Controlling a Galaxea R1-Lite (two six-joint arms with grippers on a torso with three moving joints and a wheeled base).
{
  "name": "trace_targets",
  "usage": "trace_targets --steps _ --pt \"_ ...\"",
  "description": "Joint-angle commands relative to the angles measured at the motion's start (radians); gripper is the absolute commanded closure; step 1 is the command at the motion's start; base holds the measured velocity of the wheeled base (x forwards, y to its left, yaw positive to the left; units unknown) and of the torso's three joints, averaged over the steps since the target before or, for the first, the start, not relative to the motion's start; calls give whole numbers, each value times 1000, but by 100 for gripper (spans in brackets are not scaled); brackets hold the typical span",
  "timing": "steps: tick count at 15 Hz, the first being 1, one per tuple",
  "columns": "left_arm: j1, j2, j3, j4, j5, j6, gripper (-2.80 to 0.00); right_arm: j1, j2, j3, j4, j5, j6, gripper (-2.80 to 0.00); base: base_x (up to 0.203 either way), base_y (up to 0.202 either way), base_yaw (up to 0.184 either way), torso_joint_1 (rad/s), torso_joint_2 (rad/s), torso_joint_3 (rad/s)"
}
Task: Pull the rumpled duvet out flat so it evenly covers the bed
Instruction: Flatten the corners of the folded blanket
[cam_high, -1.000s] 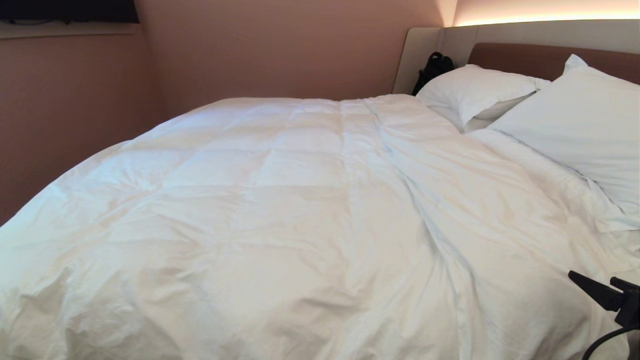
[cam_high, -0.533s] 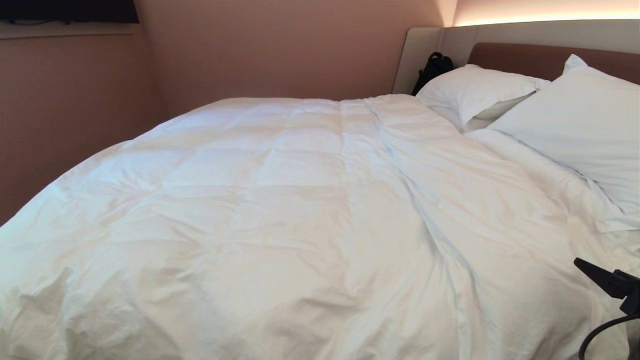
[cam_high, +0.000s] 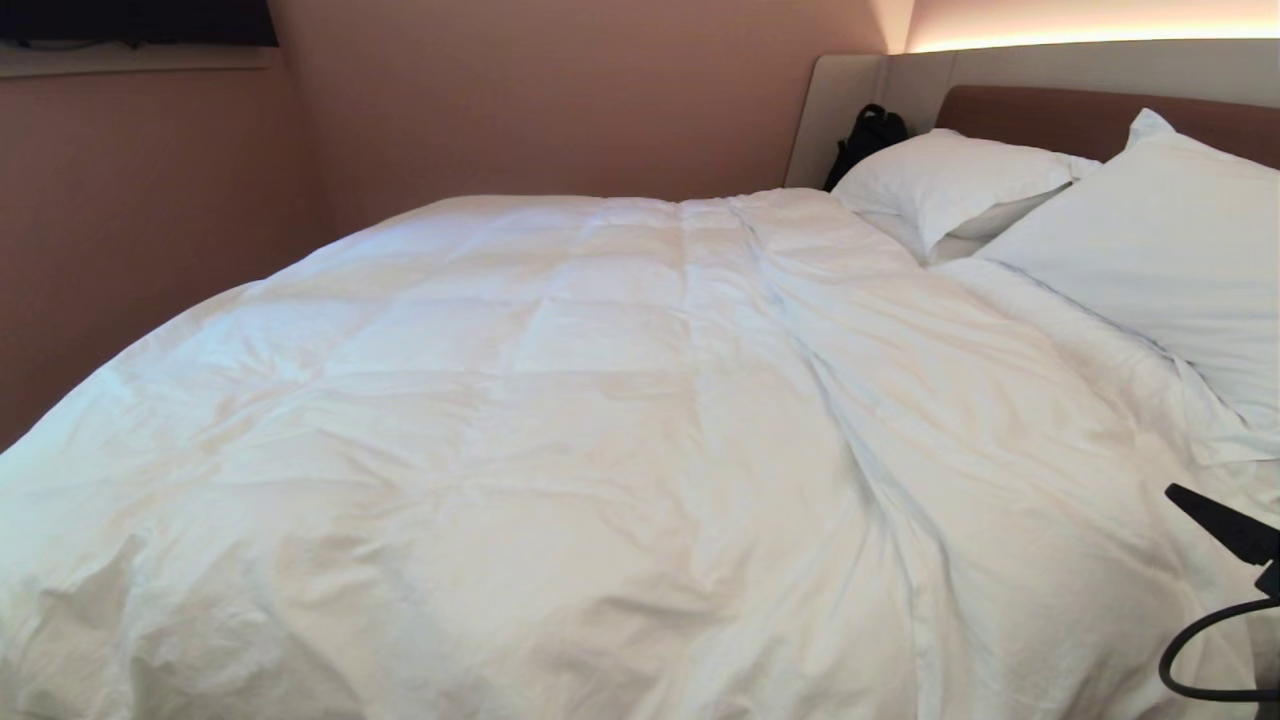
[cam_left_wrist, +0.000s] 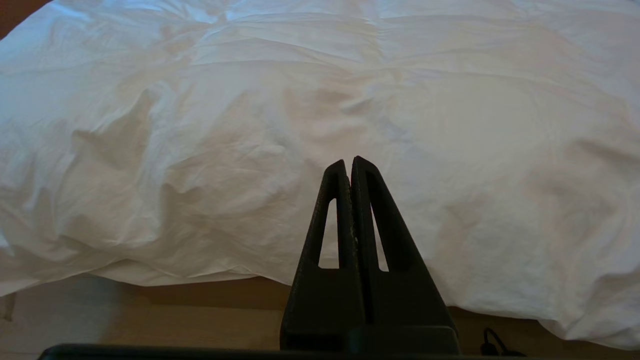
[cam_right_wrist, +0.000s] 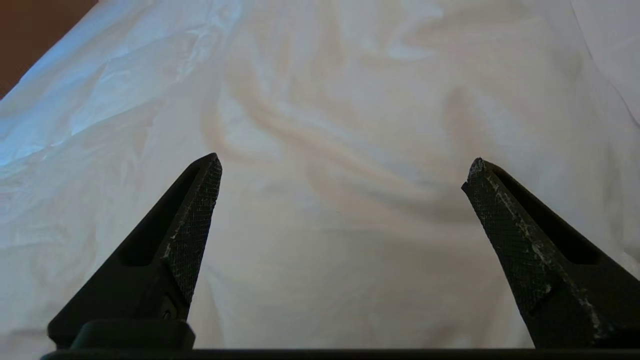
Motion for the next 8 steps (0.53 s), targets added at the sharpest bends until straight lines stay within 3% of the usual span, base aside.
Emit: trace_targets --steps 1,5,6,8 --pt "0 0 0 0 0 0 0 0 -1 -1 -7 3 8 -280 0 0 0 0 0 0" --pt "0 0 0 0 0 0 0 0 -2 0 -7 3 9 -280 0 0 0 0 0 0" --pt "0 0 0 0 0 -2 0 0 -1 0 -7 3 8 0 0 0 0 0 0 0" --pt "0 0 0 0 0 -1 0 0 1 0 -7 3 8 0 0 0 0 0 0 0"
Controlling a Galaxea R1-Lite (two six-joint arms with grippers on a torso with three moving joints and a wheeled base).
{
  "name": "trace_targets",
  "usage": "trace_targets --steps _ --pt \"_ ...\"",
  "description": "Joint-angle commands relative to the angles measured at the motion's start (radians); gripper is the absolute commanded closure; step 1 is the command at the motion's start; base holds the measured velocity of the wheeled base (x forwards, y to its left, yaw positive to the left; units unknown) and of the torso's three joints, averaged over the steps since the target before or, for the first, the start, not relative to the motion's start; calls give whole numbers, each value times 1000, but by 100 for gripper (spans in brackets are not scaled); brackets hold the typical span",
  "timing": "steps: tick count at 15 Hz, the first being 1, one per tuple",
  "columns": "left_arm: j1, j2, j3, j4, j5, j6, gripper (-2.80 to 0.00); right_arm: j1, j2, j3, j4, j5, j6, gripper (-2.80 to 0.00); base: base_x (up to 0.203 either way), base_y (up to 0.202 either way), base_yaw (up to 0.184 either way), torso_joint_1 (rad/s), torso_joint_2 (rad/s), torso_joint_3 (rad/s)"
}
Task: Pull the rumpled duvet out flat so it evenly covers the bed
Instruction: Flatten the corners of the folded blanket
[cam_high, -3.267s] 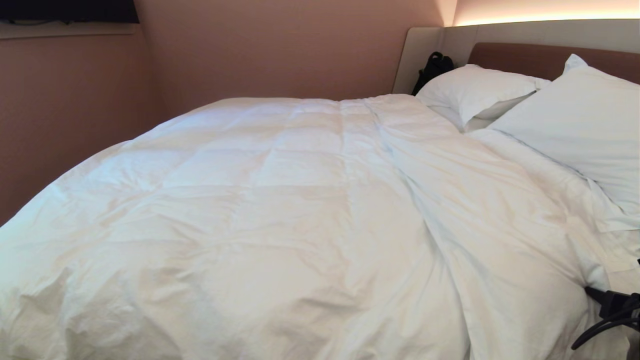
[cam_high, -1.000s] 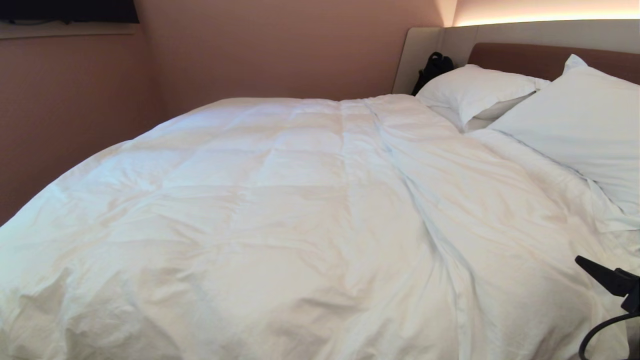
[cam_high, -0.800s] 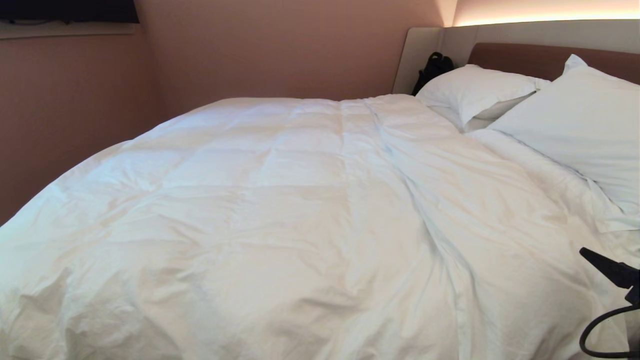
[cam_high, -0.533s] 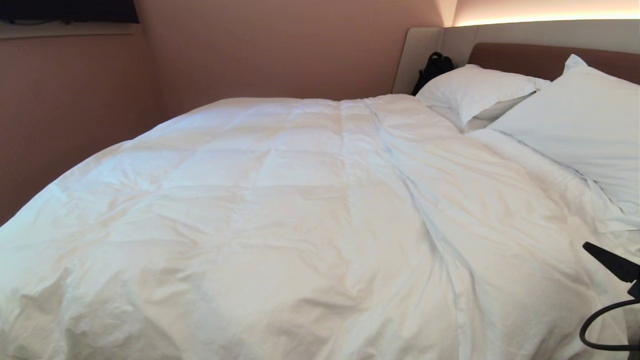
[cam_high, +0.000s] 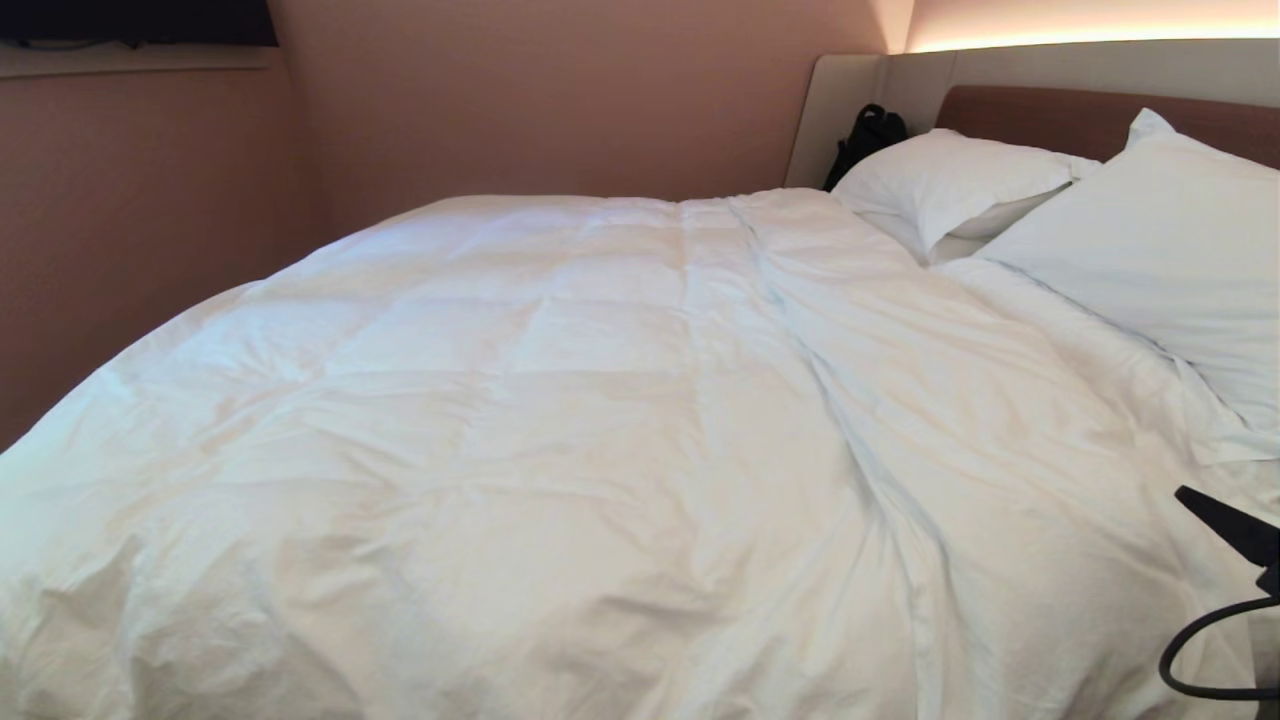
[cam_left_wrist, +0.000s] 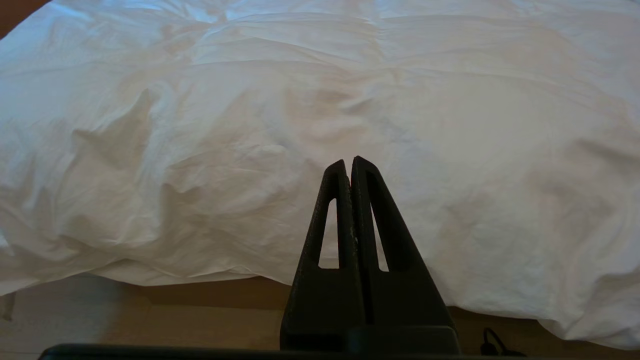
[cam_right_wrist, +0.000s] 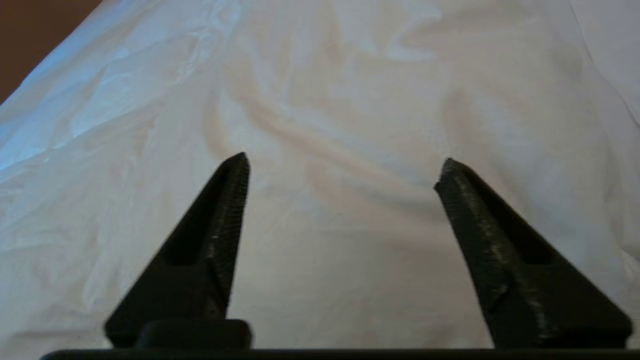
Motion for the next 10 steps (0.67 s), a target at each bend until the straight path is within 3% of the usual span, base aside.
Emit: trace_targets --steps 1,7,10 --pt "0 0 0 0 0 0 0 0 6 0 -7 4 2 0 0 0 0 0 0 0" --pt "0 0 0 0 0 0 0 0 31 -31 31 -20 3 0 0 0 0 0 0 0" --pt "0 0 0 0 0 0 0 0 30 -148 215 -76 32 0 0 0 0 0 0 0"
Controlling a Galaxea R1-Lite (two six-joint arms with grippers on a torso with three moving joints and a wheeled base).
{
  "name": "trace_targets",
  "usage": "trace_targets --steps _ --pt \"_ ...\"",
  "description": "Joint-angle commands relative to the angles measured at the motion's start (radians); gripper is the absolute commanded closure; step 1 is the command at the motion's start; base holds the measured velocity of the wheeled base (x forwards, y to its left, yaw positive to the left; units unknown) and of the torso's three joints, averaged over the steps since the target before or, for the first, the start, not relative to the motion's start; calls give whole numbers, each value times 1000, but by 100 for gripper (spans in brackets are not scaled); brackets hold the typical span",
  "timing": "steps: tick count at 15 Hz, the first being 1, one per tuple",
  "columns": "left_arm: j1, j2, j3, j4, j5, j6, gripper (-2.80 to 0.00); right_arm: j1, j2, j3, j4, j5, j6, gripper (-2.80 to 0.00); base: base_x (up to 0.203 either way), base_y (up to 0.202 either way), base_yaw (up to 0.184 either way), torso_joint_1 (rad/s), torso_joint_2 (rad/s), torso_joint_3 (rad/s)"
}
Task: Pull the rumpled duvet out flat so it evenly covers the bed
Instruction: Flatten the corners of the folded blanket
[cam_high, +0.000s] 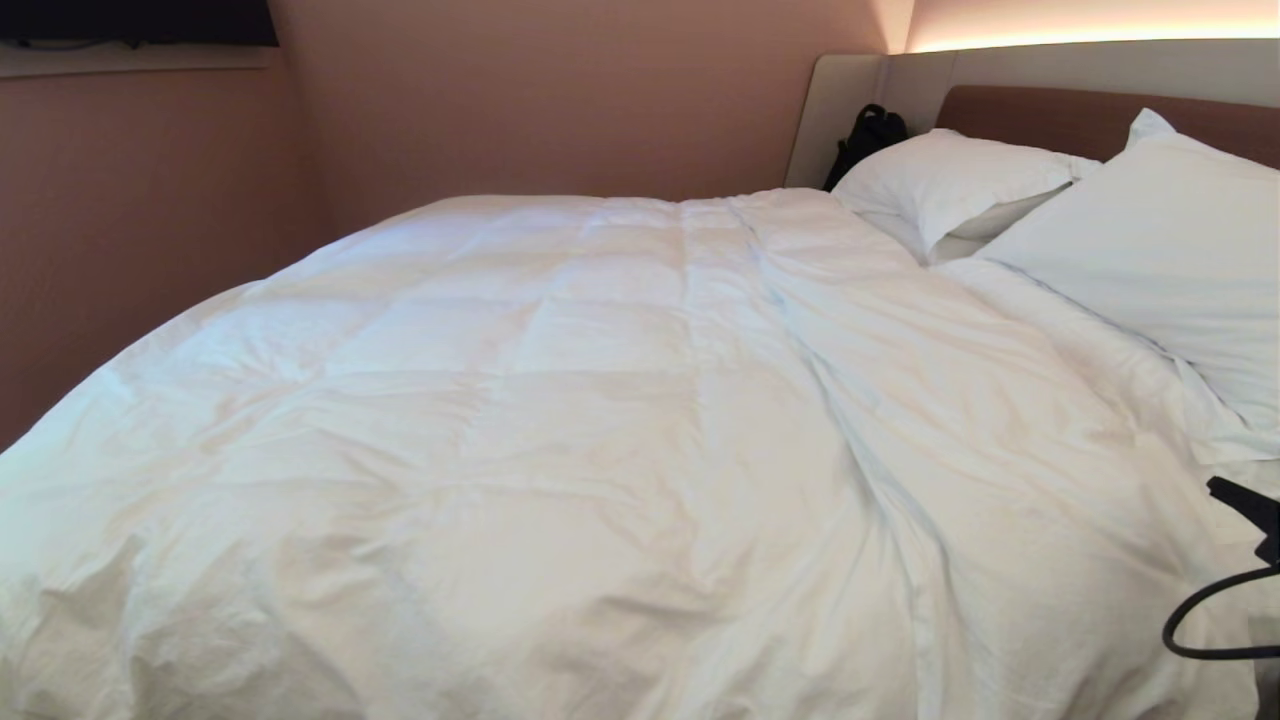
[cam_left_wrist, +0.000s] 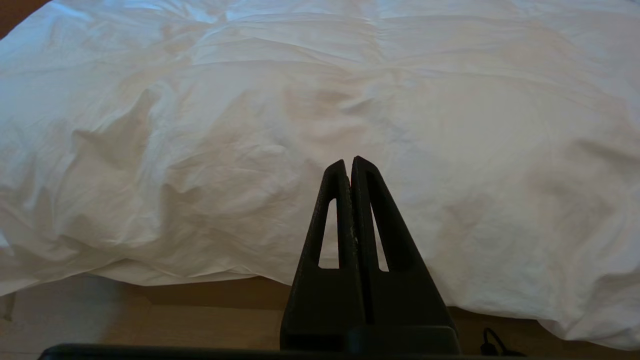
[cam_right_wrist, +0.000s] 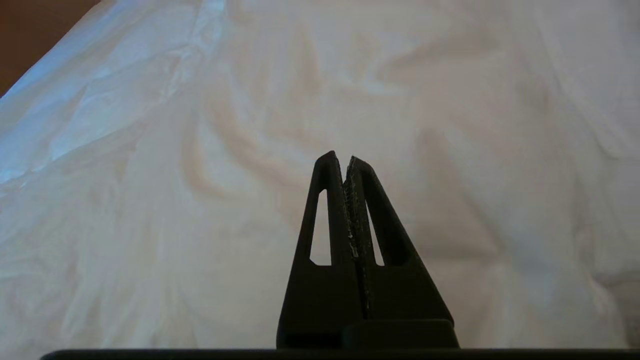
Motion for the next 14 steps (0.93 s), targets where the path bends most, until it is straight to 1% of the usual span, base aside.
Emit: trace_targets --steps 1,2,4,5,8,9,12,14 --pt "0 0 0 0 0 0 0 0 0 -65 180 -48 63 0 0 0 0 0 0 0" --pt "0 0 0 0 0 0 0 0 -4 -75 197 -65 74 0 0 0 0 0 0 0" --pt "0 0 0 0 0 -2 0 0 -34 -132 301 -154 95 0 0 0 0 0 0 0" --pt "0 0 0 0 0 -2 0 0 -51 -139 342 -168 95 0 0 0 0 0 0 0" --pt "0 0 0 0 0 -2 0 -5 -176 -142 639 -198 96 0 0 0 0 0 0 0" --pt "0 0 0 0 0 0 0 -12 -183 -129 674 -202 97 0 0 0 0 0 0 0" --pt "0 0 0 0 0 -1 0 -61 -142 -96 683 -224 88 0 0 0 0 0 0 0" --pt "0 0 0 0 0 0 0 -101 -71 -90 679 -236 52 0 0 0 0 0 0 0"
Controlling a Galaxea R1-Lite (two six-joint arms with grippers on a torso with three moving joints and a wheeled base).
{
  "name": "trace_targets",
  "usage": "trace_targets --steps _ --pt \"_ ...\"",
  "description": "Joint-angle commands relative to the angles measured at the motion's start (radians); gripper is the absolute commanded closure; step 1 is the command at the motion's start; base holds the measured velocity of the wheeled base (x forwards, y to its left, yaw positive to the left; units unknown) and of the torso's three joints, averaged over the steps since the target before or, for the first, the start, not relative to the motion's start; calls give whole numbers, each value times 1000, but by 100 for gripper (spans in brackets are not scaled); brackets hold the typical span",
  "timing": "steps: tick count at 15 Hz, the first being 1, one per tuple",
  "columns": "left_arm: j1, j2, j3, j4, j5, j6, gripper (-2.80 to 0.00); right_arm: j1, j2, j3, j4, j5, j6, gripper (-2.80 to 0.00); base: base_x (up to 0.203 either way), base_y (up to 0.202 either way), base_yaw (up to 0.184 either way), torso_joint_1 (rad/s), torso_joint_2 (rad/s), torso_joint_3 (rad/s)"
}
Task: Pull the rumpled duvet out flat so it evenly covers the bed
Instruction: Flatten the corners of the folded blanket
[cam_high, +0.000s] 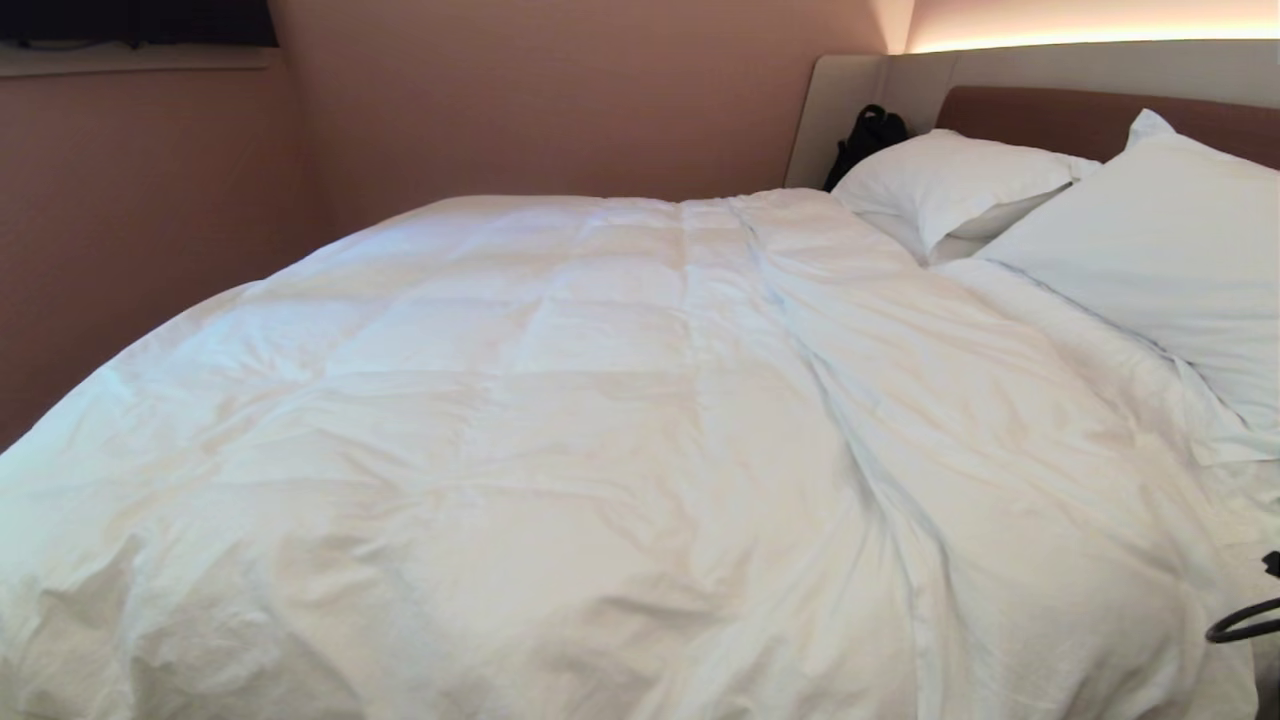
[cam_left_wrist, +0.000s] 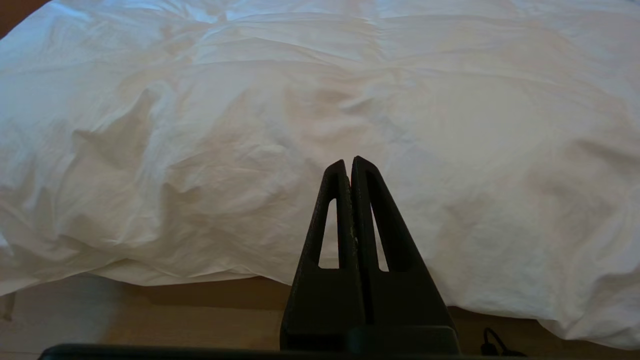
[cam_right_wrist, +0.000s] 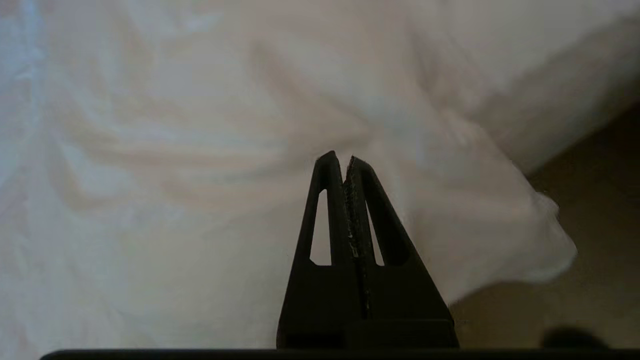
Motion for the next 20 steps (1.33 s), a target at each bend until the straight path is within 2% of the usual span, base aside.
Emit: trace_targets --steps 1,4,7,10,15,20 --pt "0 0 0 0 0 -2 0 -56 100 7 107 -6 -51 0 0 0 0 0 0 0" --pt "0 0 0 0 0 0 0 -157 236 27 12 2 -121 0 0 0 0 0 0 0" --pt "0 0 0 0 0 -2 0 -221 321 89 -170 7 -169 0 0 0 0 0 0 0" --pt "0 0 0 0 0 -2 0 -292 372 90 -206 11 -168 0 0 0 0 0 0 0" --pt "0 0 0 0 0 0 0 -302 367 88 -203 19 -84 0 0 0 0 0 0 0" --pt "0 0 0 0 0 -2 0 -299 420 90 -206 44 -79 0 0 0 0 0 0 0"
